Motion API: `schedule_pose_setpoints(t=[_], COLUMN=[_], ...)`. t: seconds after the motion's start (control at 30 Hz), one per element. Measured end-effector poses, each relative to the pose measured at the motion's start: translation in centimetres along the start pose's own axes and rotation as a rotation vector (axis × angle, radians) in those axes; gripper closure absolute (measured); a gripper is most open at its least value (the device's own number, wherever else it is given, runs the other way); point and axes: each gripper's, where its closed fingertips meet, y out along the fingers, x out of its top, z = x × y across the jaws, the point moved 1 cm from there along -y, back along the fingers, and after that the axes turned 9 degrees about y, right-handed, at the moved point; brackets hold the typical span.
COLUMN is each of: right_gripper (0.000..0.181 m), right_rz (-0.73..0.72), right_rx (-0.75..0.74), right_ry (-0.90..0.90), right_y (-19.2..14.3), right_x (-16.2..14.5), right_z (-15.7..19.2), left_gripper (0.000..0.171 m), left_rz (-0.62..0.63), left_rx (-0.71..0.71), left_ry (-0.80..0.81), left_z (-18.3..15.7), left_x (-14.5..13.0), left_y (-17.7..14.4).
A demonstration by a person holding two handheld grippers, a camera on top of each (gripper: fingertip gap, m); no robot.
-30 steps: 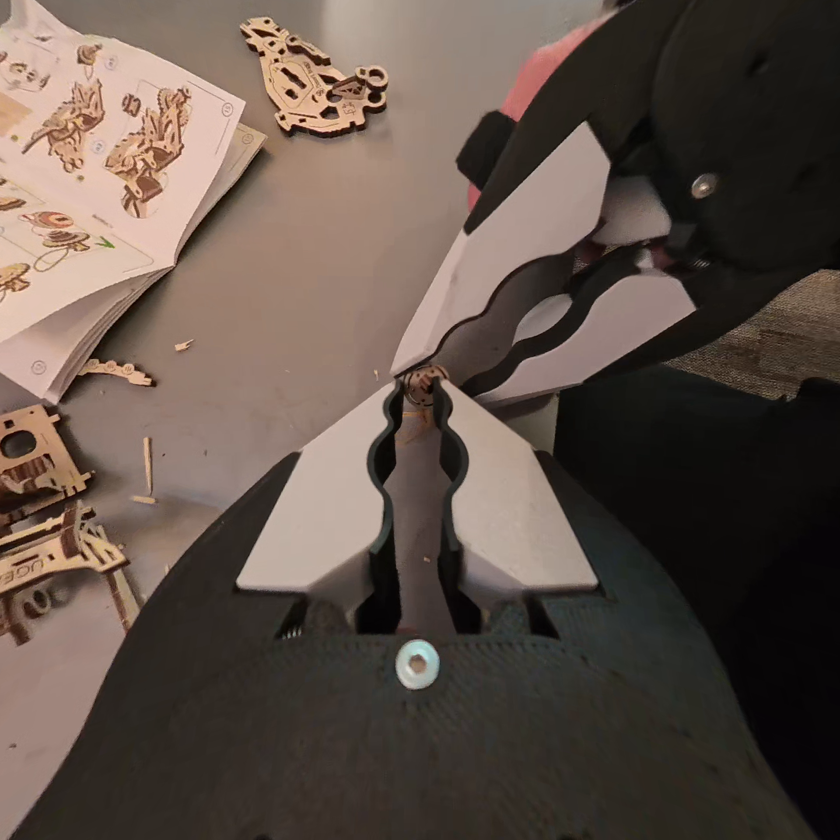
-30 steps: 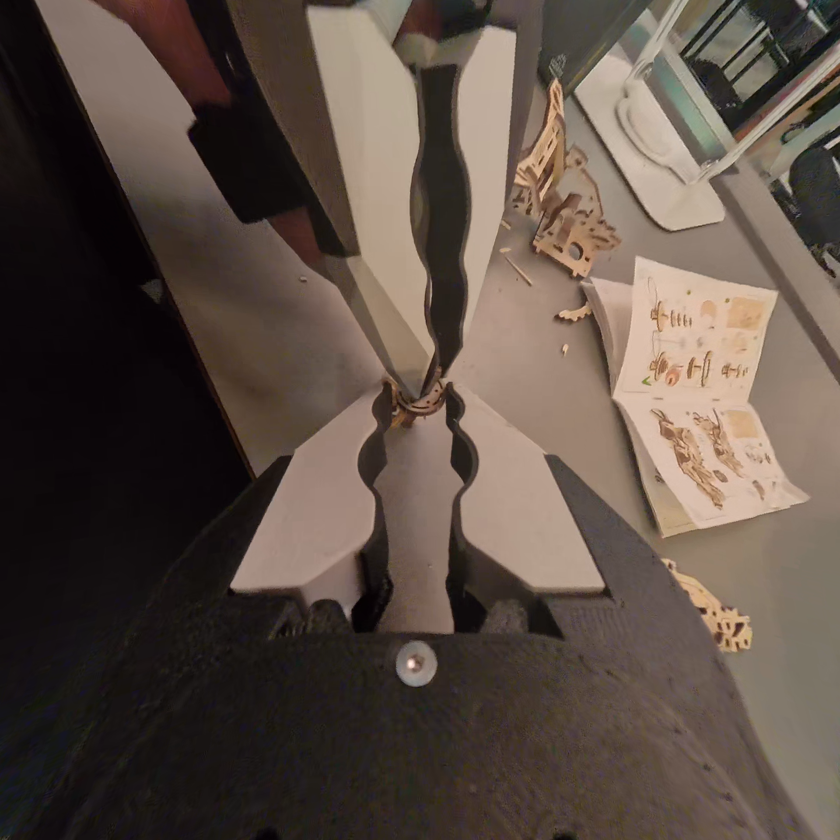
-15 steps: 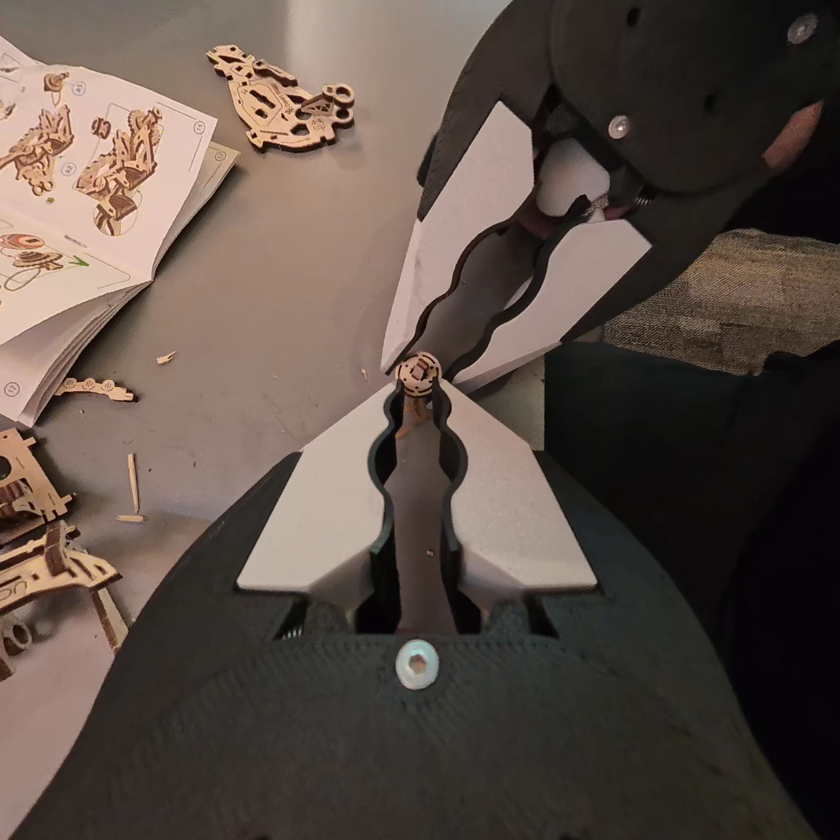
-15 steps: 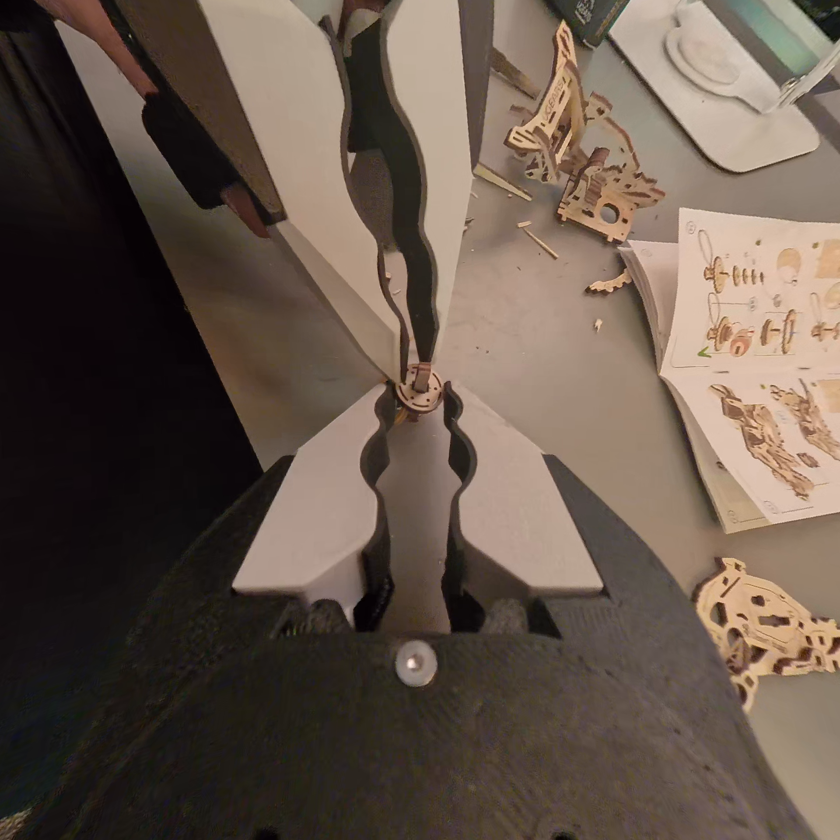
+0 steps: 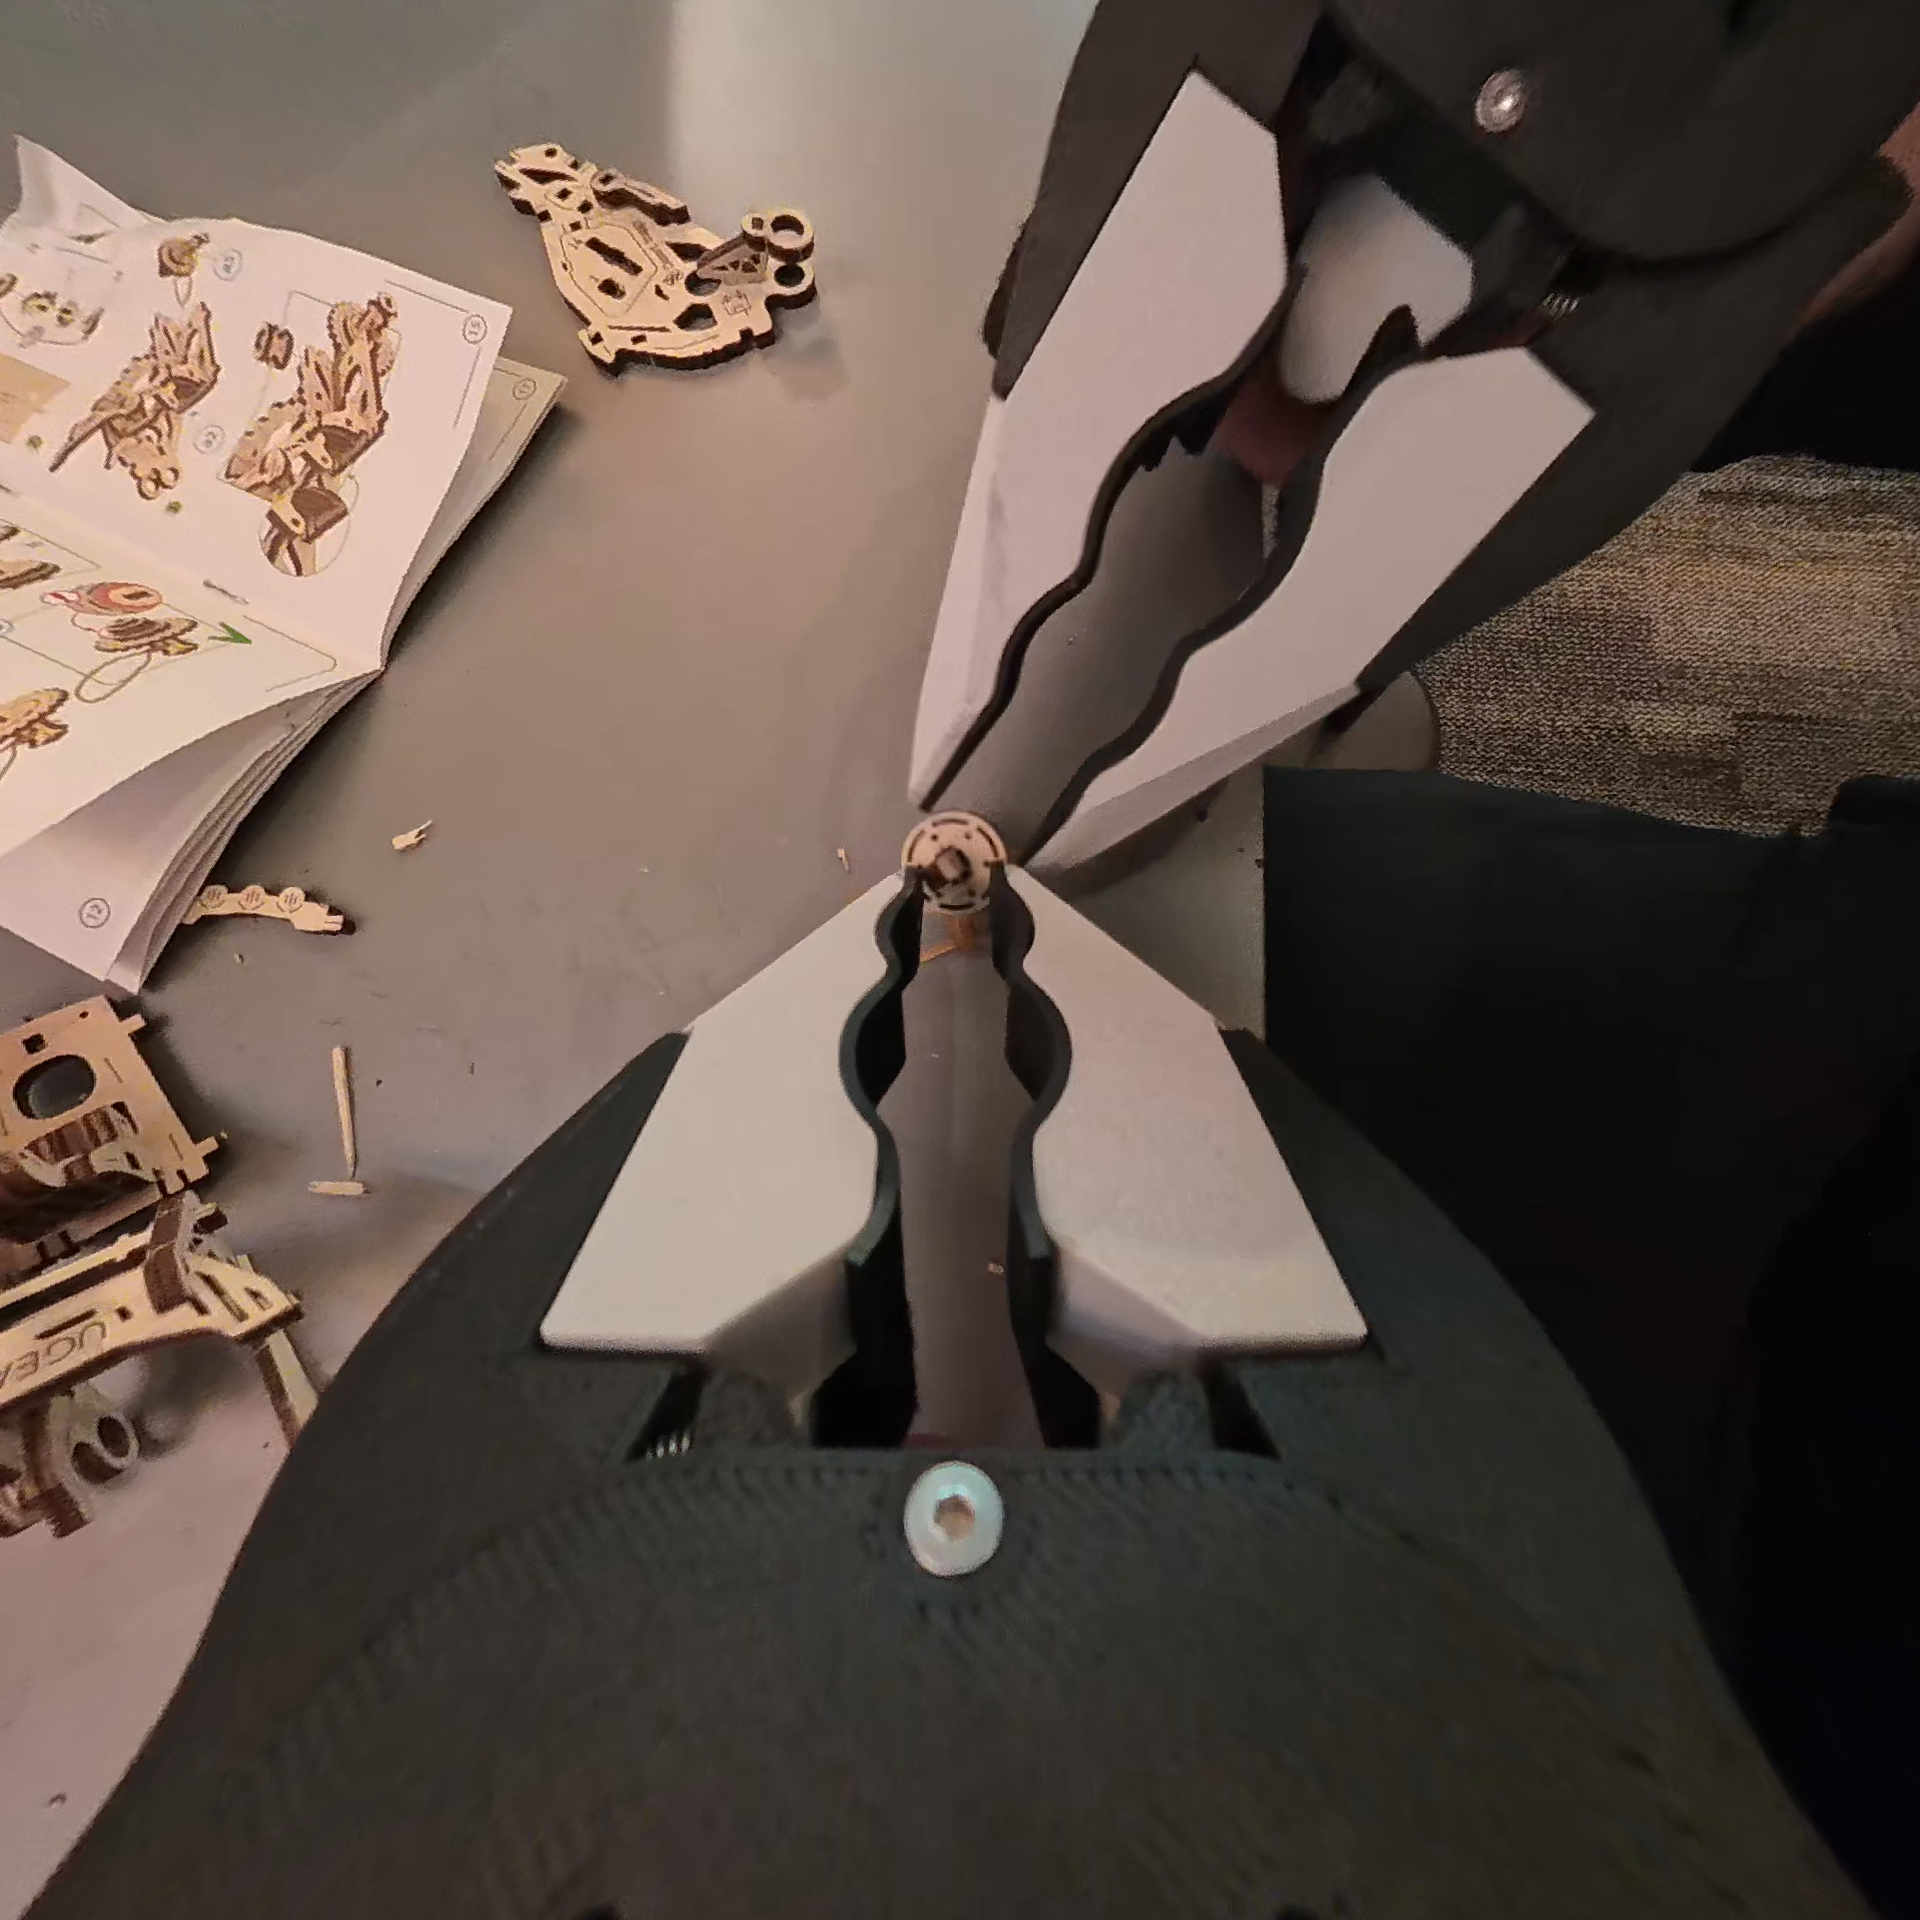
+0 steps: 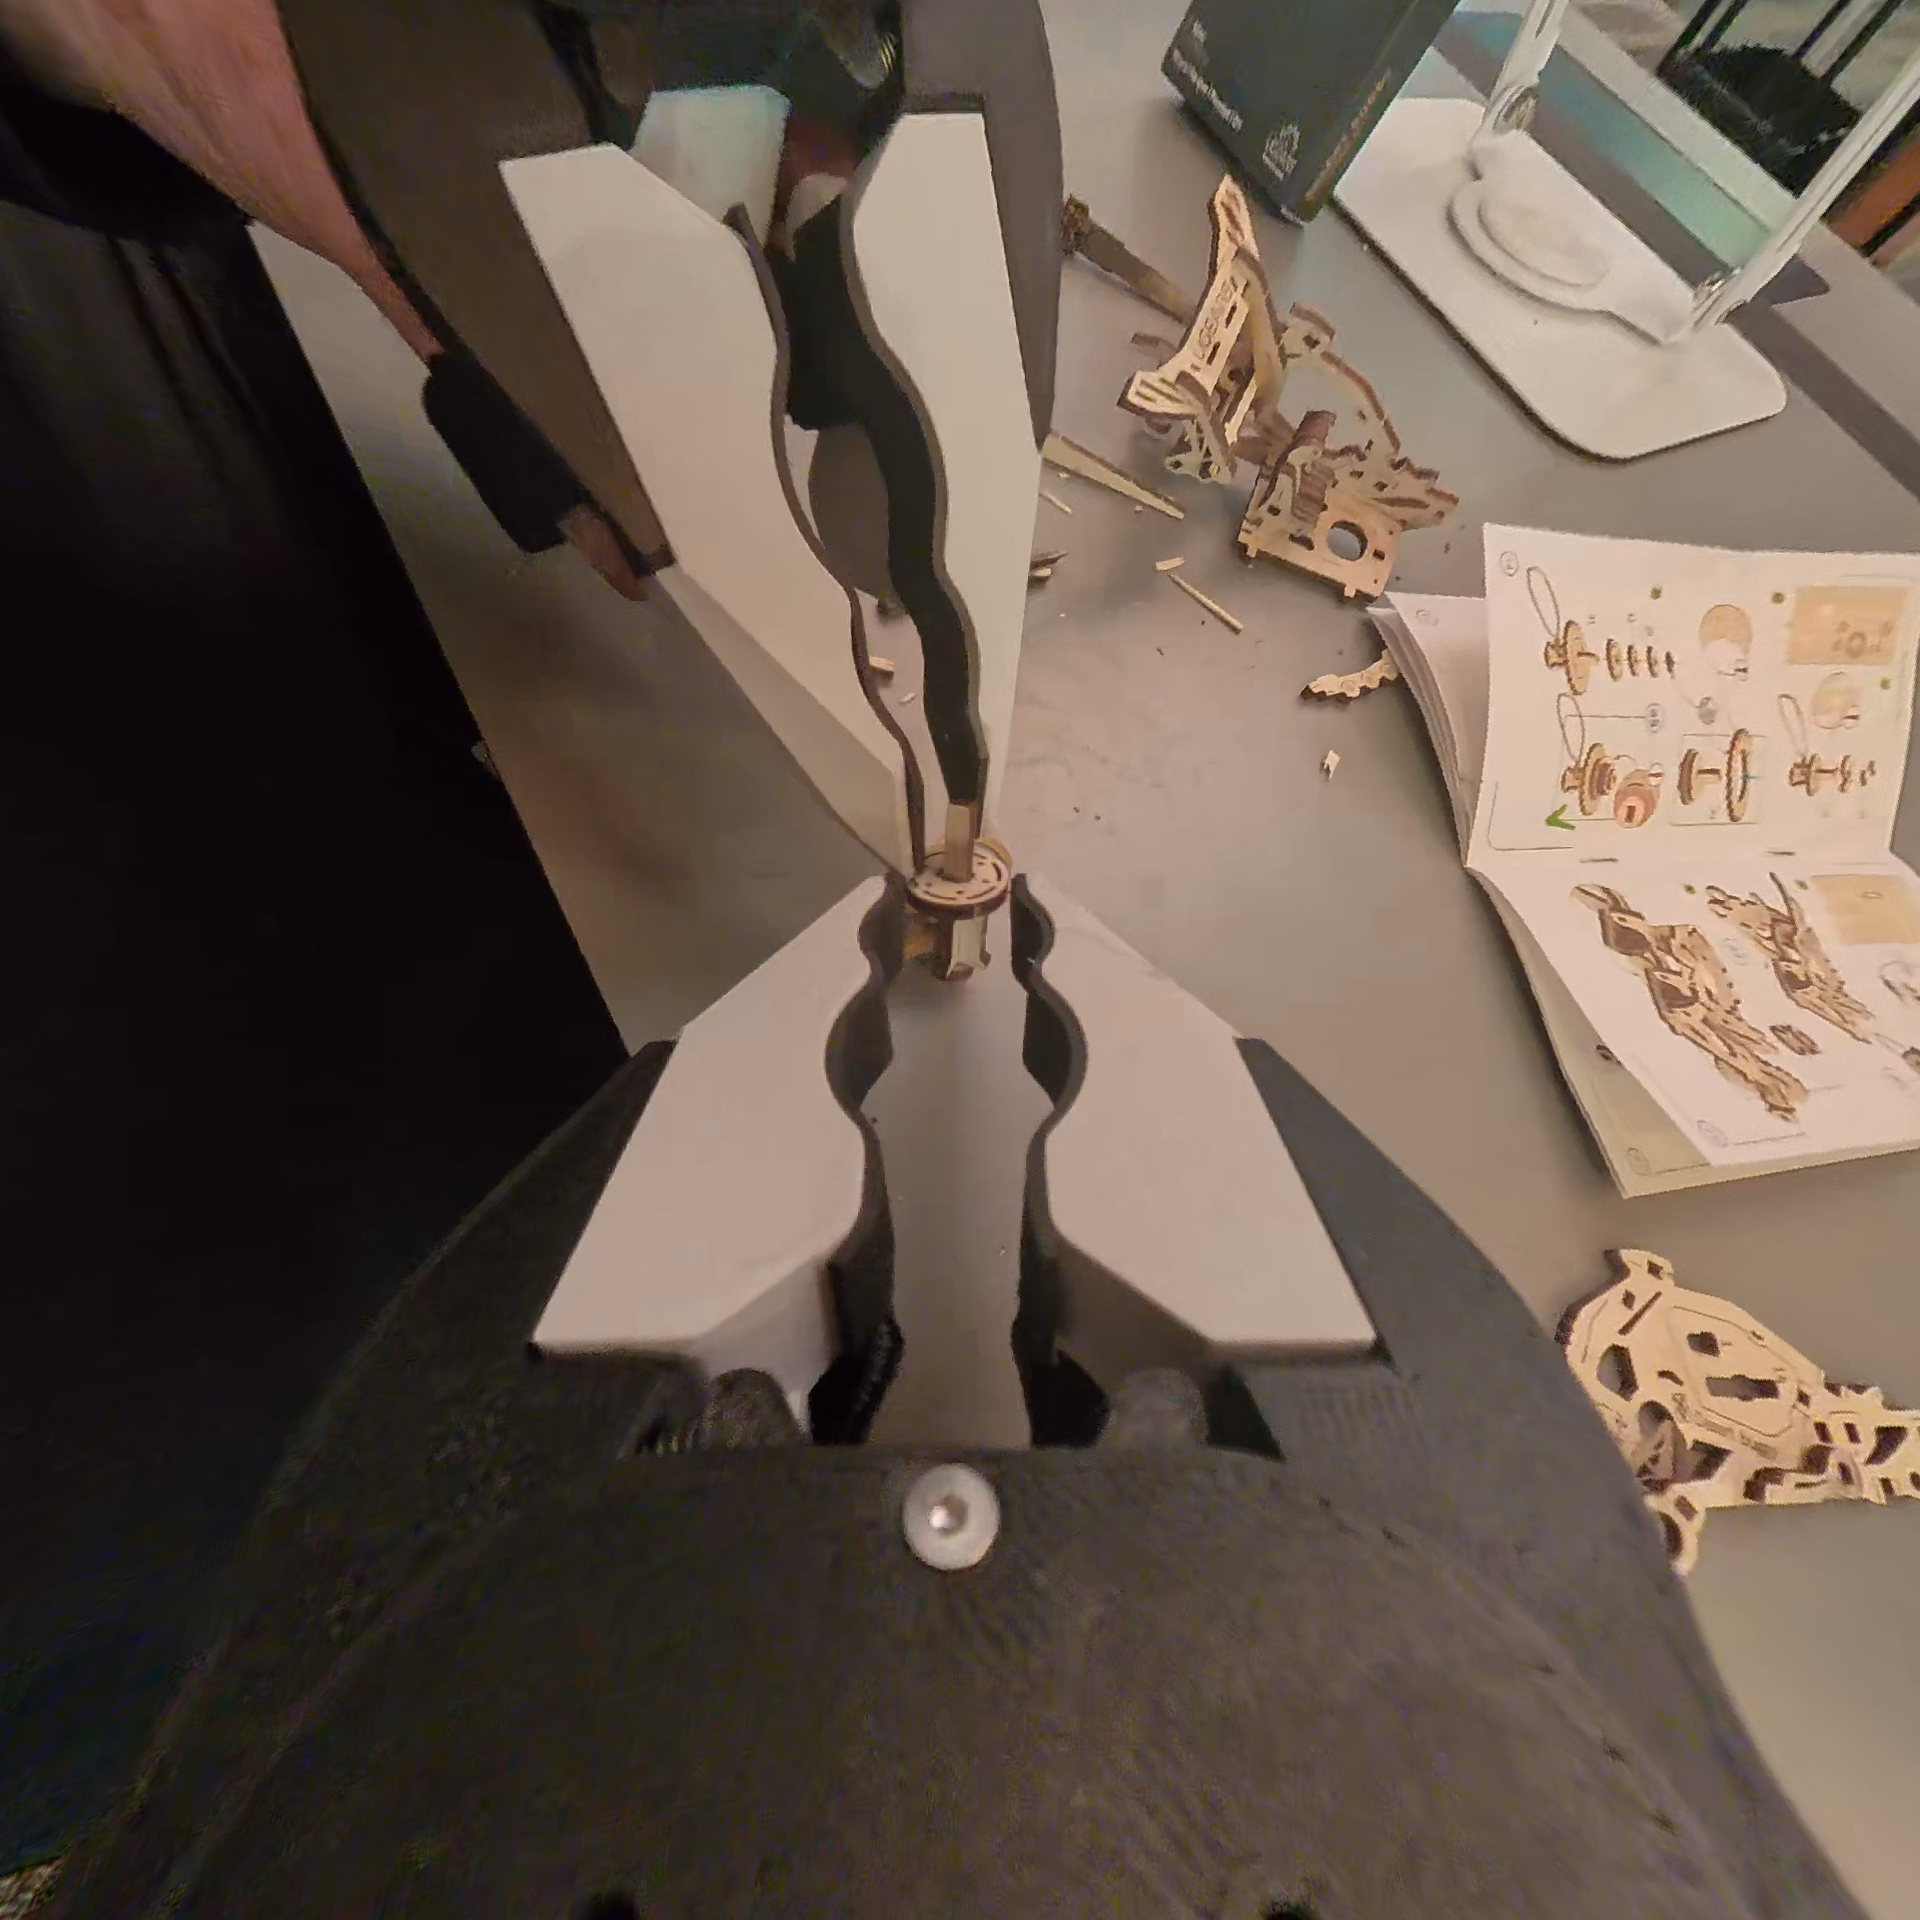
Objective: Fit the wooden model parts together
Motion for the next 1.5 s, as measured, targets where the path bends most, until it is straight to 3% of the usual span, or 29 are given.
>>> schedule_pose_setpoints(t=[0.67,0.8,0.93,1.5], right_gripper=[0.171,0.174,0.174,0.17], right_rz=[-0.006,-0.006,-0.017,0.008], right_rx=[0.011,-0.002,-0.003,0.057], right_ry=[0.06,0.043,0.059,0.101], right_y=[-1.1,-1.0,-1.1,-0.6], right_x=[-0.9,-0.9,-0.8,-0.6], right_z=[-0.7,-0.7,-0.9,-1.1], left_gripper=[0.168,0.151,0.153,0.164], left_rz=[0.001,-0.013,-0.048,-0.037], left_rx=[0.004,-0.025,-0.039,-0.047], left_ry=[0.059,0.021,-0.034,0.027], left_z=[0.2,0.3,0.7,0.3], left_x=[1.7,1.3,0.8,0.8], left_y=[1.7,0.7,-0.1,0.8])
